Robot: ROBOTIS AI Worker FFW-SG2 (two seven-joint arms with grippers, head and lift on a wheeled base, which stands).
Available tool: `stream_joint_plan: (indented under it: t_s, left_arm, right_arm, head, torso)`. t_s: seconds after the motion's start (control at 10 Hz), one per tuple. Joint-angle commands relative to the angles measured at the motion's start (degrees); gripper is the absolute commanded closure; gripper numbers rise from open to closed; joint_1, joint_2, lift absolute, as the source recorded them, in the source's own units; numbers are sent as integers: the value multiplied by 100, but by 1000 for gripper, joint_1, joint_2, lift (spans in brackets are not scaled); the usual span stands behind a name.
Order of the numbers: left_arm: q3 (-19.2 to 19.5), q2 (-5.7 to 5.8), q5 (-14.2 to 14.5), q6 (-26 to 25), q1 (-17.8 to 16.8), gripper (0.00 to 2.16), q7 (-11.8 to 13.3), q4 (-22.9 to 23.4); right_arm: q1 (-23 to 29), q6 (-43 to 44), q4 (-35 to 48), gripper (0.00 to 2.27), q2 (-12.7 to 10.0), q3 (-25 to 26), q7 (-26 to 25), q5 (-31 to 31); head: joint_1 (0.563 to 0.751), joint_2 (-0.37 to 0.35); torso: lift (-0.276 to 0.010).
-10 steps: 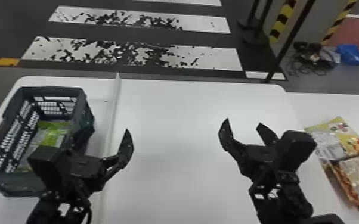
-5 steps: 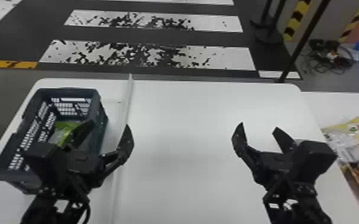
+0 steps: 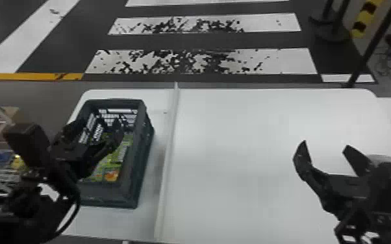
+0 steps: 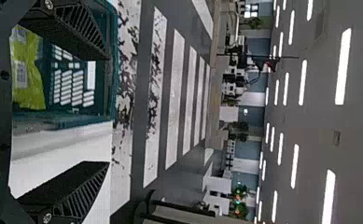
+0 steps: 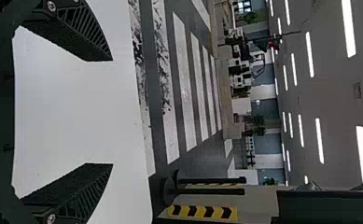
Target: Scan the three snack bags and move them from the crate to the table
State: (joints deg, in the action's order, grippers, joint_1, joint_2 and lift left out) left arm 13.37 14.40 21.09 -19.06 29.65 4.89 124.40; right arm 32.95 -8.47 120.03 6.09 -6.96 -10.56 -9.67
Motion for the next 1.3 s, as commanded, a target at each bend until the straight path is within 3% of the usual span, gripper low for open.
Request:
stream_joint_plan:
  t_s: [0.0,0.1,0.2,0.4,0.6,0.9,1.2]
  left_arm:
    - [350,19,62,-1254,-407,87,3,-56]
    - [526,36,168,-2467,-750,87,-6,-65]
    - [640,151,238,-3100,-987,90,-32,-144]
    - [632,362,361,-3751,-1400,134,-49,-408]
    - [535,441,326,-4120,-1778,151,-67,-751]
    - [219,696,308,-4946,-2622,208,-32,-1506]
    - [-124,827,291,-5333,-3237,208,21,-2104]
  right_arm:
    - [1,7,-50,80,76,-60,1,0]
    - [1,60,-102,80,85,-69,1,0]
    - [1,78,-111,80,138,-104,1,0]
    - [1,113,-164,80,217,-148,-8,0]
    - [1,218,-261,80,279,-209,-8,0]
    - [1,289,-313,80,331,-244,-8,0]
    - [-25,306,-375,80,358,-244,-17,-9]
  head:
    - [695,151]
    - [695,186]
    - [695,209]
    - [695,242]
    - [695,252]
    - [695,257]
    - [695,253]
  torso:
    - [-62]
    - [-62]
    - [-62]
    - [-62]
    - [-62]
    - [-62]
    - [-62]
